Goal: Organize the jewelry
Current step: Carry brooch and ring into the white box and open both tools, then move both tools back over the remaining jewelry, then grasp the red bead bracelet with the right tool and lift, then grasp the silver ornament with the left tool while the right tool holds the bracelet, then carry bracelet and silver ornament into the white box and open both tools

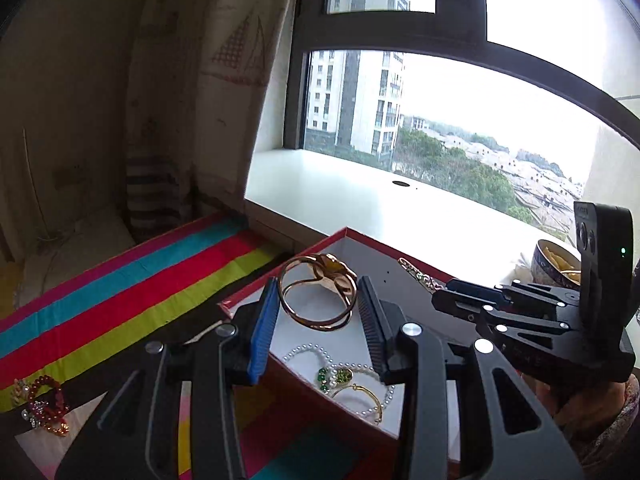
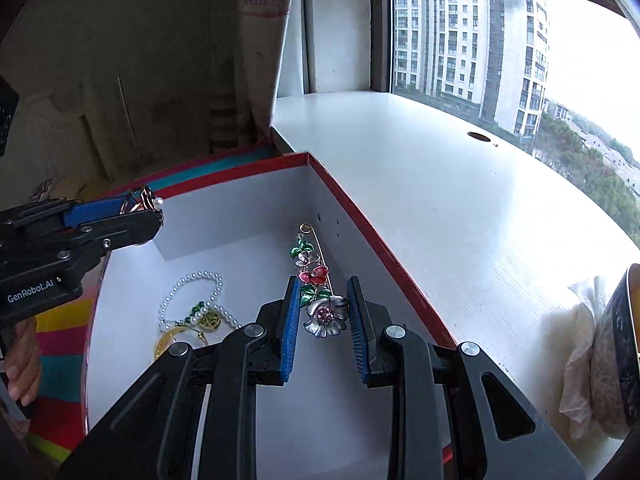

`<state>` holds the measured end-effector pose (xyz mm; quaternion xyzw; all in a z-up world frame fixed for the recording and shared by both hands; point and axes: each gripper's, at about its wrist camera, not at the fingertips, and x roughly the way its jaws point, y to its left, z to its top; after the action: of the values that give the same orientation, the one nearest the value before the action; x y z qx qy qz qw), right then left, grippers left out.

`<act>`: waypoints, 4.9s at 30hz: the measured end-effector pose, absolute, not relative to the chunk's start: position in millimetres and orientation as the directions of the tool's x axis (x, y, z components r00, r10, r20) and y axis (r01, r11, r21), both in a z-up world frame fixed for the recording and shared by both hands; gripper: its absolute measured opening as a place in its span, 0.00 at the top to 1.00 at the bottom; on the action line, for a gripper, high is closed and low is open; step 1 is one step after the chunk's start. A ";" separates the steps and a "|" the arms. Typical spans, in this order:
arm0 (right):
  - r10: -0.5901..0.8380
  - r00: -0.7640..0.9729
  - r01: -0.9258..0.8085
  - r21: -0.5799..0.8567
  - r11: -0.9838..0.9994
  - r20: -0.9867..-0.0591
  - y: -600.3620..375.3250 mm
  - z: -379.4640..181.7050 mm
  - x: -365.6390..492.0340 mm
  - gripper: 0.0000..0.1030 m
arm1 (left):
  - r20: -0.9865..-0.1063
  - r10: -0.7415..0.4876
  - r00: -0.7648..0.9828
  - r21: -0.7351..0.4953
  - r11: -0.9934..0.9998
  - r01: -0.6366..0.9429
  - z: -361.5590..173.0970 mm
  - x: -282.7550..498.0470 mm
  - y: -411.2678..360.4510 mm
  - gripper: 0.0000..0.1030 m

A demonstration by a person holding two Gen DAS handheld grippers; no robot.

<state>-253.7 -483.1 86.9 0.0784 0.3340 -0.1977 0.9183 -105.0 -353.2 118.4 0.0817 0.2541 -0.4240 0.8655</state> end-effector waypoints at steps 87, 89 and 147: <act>0.591 0.731 -0.364 0.539 0.760 -0.341 -216.9 58.5 -7.5 0.88 | -0.696 -0.080 0.714 -0.365 0.896 -0.255 -0.4 -10.3 67.1 0.02; 0.594 0.754 -0.362 0.575 0.733 -0.282 -232.1 60.4 -17.1 0.88 | -0.690 -0.082 0.719 -0.346 0.910 -0.229 2.0 -10.5 61.2 0.02; 0.358 0.920 -0.242 0.489 0.838 -0.158 -311.7 162.7 -189.6 0.88 | -0.530 -0.328 0.782 -0.147 0.944 0.296 101.0 -65.8 -101.5 0.70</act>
<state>-189.6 -311.8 162.7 0.2369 0.1225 0.1578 0.9508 -65.8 -101.5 101.0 -0.0279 0.2856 -0.1655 0.9435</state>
